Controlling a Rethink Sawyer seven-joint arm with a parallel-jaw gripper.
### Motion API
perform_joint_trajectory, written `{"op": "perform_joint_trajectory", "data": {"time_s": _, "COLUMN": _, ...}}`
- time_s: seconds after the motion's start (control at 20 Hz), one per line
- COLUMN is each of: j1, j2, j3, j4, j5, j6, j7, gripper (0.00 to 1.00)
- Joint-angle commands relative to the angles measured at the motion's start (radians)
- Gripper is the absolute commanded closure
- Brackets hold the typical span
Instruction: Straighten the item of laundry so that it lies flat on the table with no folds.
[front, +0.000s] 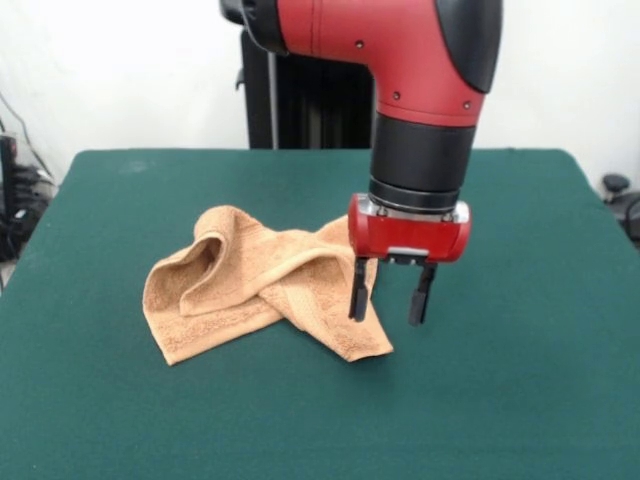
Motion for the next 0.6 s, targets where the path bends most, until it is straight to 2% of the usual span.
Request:
{"op": "perform_joint_trajectory", "data": {"time_s": 0.05, "j1": -0.004, "j2": 0.098, "j3": 0.117, "j4": 0.058, "j5": 0.011, "j6": 0.01, "j7": 0.165, "gripper": 0.0}}
{"op": "perform_joint_trajectory", "data": {"time_s": 0.6, "j1": 0.017, "j2": 0.129, "j3": 0.105, "j4": 0.045, "j5": 0.008, "j6": -0.024, "j7": 0.179, "gripper": 0.0}}
